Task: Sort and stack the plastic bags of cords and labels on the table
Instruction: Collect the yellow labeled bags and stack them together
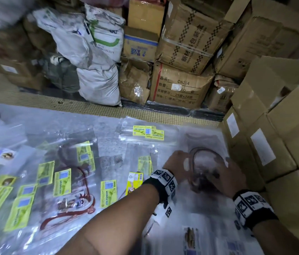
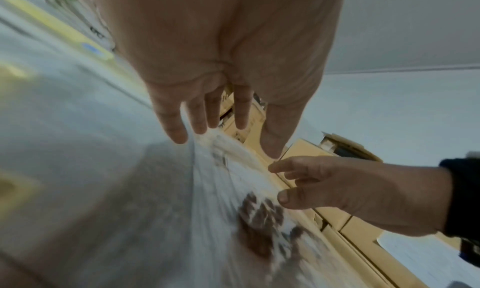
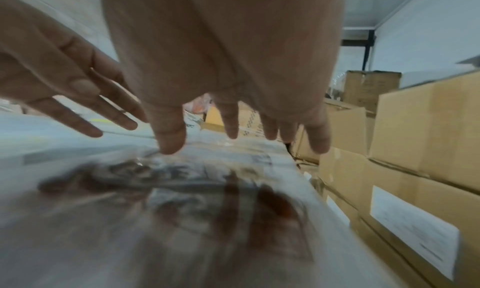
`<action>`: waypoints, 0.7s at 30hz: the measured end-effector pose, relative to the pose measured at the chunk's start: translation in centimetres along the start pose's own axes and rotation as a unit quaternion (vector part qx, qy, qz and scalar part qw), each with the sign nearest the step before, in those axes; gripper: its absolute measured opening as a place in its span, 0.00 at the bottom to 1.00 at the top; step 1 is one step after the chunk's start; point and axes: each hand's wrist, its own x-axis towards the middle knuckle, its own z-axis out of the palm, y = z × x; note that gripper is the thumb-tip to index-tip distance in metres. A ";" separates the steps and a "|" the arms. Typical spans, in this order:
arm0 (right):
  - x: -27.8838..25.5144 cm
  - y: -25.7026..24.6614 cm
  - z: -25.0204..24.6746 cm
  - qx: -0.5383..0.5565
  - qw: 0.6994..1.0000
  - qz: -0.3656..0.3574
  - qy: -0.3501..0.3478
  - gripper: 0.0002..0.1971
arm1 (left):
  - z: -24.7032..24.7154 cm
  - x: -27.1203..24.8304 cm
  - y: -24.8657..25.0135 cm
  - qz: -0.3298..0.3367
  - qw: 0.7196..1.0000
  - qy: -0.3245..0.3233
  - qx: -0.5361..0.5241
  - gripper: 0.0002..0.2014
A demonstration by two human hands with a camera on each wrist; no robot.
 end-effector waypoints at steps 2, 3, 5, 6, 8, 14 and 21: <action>-0.7 -2.3 -0.6 -0.002 1.000 -0.005 0.024 0.32 | -2.3 -2.0 -1.8 -0.011 1.000 0.009 0.014 0.28; -1.2 -3.8 -0.7 0.009 1.000 -0.012 0.023 0.30 | -3.4 -3.1 -3.0 -0.030 0.999 0.015 0.031 0.29; -2.3 -7.2 -0.6 0.048 0.998 -0.045 0.021 0.28 | -5.9 -5.8 -5.8 -0.072 0.994 0.034 0.078 0.30; -2.9 -9.0 -0.3 0.087 0.994 -0.066 0.009 0.28 | -6.9 -7.2 -7.3 -0.094 0.988 0.045 0.116 0.29; -4.7 -13.1 0.9 0.173 0.978 -0.114 -0.017 0.26 | -8.7 -10.5 -10.3 -0.144 0.970 0.070 0.182 0.28; -9.1 -23.2 5.4 0.211 0.958 -0.165 -0.101 0.21 | -10.9 -16.1 -15.9 -0.200 0.952 0.054 0.224 0.39; -10.9 -30.0 7.8 0.092 0.980 -0.101 -0.144 0.22 | -13.2 -16.2 -18.8 -0.158 0.978 0.072 0.111 0.48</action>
